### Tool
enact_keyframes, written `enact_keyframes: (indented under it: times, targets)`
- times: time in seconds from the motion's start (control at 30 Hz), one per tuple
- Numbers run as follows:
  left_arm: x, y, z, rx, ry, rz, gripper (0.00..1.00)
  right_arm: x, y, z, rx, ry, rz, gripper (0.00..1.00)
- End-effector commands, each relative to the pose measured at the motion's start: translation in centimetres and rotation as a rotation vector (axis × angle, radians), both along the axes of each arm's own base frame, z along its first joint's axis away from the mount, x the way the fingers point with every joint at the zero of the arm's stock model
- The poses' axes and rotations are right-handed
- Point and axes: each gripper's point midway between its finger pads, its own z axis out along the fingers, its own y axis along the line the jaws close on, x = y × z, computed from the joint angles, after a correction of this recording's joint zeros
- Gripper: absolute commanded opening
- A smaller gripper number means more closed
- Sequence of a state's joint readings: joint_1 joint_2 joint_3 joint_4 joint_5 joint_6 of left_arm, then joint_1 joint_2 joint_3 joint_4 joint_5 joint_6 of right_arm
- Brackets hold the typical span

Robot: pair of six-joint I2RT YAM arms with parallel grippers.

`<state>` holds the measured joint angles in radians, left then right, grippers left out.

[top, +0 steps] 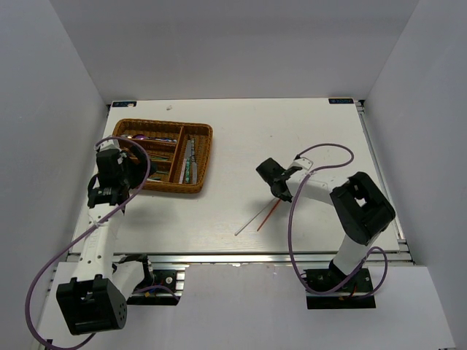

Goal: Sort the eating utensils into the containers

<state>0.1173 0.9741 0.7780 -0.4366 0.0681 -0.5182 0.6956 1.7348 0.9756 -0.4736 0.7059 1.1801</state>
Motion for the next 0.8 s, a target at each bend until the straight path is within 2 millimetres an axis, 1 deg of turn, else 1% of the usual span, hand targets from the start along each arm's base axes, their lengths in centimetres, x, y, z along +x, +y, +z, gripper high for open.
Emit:
enact_keyframes:
  times: [0.0,0.03,0.07,0.1,0.13,0.17,0.2,0.23,0.27,0.3,0.33,0.37,0.4,0.43,0.47,0.5,0.53,0.57,0.6,0.67,0.7,0.73,0.77]
  targets:
    - [-0.1,-0.6,0.5,0.013,-0.019,-0.033,0.98,-2.3,-2.3,-1.4,-0.034,0.06,-0.078,0.0]
    - [-0.1,-0.8,0.5,0.013,-0.022,-0.039,0.98,-2.4,-2.7,-0.7,-0.036,0.05,-0.092,0.0]
    - [0.0,-1.4,0.7,0.004,-0.031,-0.067,0.98,-2.4,-2.7,-0.1,-0.034,0.04,-0.093,0.0]
    - [0.1,-1.9,0.9,-0.005,-0.04,-0.089,0.98,-2.2,-2.8,1.1,-0.018,0.012,-0.093,0.0]
    - [0.3,-2.6,1.4,-0.014,-0.067,-0.116,0.98,-2.3,-2.9,1.9,-0.022,0.007,-0.078,0.0]
    - [0.3,-3.7,1.8,-0.031,-0.085,-0.159,0.98,-2.2,-2.9,2.7,-0.016,-0.01,-0.065,0.0]
    - [0.2,-5.3,2.2,-0.08,-0.104,-0.229,0.98,-2.0,-2.6,3.6,-0.003,-0.029,-0.04,0.0]
    - [0.1,-6.4,2.7,-0.109,-0.124,-0.272,0.98,-1.7,-2.0,5.3,0.042,-0.073,-0.003,0.0]
    - [0.4,-7.7,3.8,-0.138,-0.169,-0.325,0.98,-1.0,-0.8,6.1,0.061,-0.11,0.094,0.0]
    - [0.0,-10.0,4.4,-0.193,-0.184,-0.406,0.98,-0.5,0.2,7.0,0.094,-0.142,0.161,0.0]
    - [-0.9,-12.4,5.0,-0.262,-0.198,-0.521,0.98,-0.6,2.7,8.3,0.199,-0.165,0.283,0.0]
    - [-0.9,-13.9,6.4,-0.29,-0.259,-0.589,0.98,-0.3,4.7,9.4,0.257,-0.204,0.396,0.0]
    - [-1.8,-16.3,6.8,-0.346,-0.253,-0.672,0.98,0.7,6.9,11.5,0.294,-0.299,0.547,0.0]
    - [-2.6,-17.9,7.4,-0.38,-0.265,-0.744,0.98,-0.4,9.6,13.1,0.396,-0.315,0.696,0.0]
    - [-2.9,-19.1,8.1,-0.391,-0.29,-0.789,0.98,-0.8,10.8,14.2,0.436,-0.336,0.767,0.0]
    - [-4.2,-21.3,8.6,-0.417,-0.297,-0.866,0.98,-0.5,12.0,16.4,0.47,-0.395,0.83,0.0]
    - [-4.8,-22.5,9.6,-0.429,-0.333,-0.911,0.98,-1.5,13.2,17.8,0.531,-0.402,0.904,0.0]
    - [-5.4,-23.5,10.0,-0.438,-0.348,-0.944,0.98,-2.0,14.1,19.0,0.576,-0.423,0.951,0.0]
    - [-6.9,-25.4,10.4,-0.475,-0.344,-1.002,0.98,-2.8,15.2,21.3,0.649,-0.482,1.016,0.0]
    - [-8.3,-27.5,11.1,-0.505,-0.375,-1.053,0.98,-3.5,16.0,23.4,0.702,-0.548,1.059,0.0]
    - [-8.3,-27.9,11.0,-0.514,-0.369,-1.048,0.98,-3.9,16.0,24.9,0.72,-0.597,1.071,0.0]
    - [-8.1,-28.5,10.4,-0.516,-0.346,-1.045,0.97,-4.0,16.2,25.8,0.738,-0.638,1.073,0.0]
    - [-8.3,-29.2,10.2,-0.513,-0.335,-1.046,0.95,-4.3,16.2,26.5,0.749,-0.666,1.08,0.0]
